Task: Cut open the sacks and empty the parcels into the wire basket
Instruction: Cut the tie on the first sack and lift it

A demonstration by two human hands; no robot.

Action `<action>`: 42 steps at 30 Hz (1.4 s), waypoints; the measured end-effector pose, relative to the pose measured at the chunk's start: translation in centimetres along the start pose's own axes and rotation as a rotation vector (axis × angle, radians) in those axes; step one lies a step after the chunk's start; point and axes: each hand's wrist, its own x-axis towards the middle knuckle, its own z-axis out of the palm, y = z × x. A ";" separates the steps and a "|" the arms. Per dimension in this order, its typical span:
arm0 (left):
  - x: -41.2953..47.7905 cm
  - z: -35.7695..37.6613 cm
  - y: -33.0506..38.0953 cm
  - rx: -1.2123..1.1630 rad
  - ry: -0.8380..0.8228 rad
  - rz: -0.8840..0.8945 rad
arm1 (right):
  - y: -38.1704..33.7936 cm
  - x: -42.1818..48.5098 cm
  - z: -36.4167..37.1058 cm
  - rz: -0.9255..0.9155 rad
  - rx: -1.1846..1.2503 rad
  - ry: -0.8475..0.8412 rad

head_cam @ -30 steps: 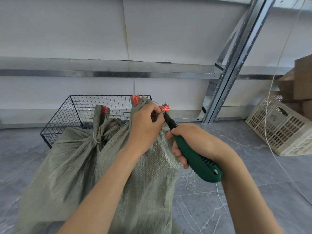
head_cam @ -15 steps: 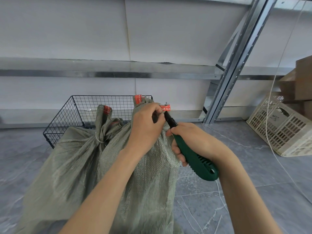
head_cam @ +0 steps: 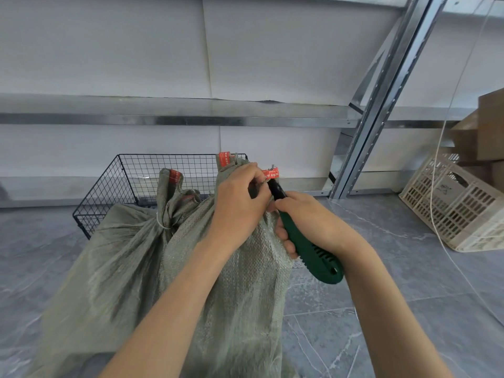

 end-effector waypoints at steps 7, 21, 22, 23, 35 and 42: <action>0.0 0.2 0.2 -0.023 0.000 0.002 | 0.4 0.4 0.5 -0.093 -0.013 0.077; 2.6 1.8 0.8 -0.692 -0.210 -0.583 | 0.3 0.9 0.5 -0.295 -0.041 0.167; 2.6 1.9 0.8 -0.694 -0.217 -0.603 | 0.4 1.0 0.5 -0.301 -0.041 0.162; 2.5 2.0 0.7 -0.709 -0.207 -0.620 | 0.5 1.2 0.6 -0.307 -0.041 0.161; 1.7 2.3 1.1 -0.721 -0.022 -0.806 | 2.0 3.0 3.1 -0.361 0.173 0.238; 1.1 2.0 0.8 -0.806 0.014 -0.884 | 1.3 3.5 3.3 -0.374 0.249 0.255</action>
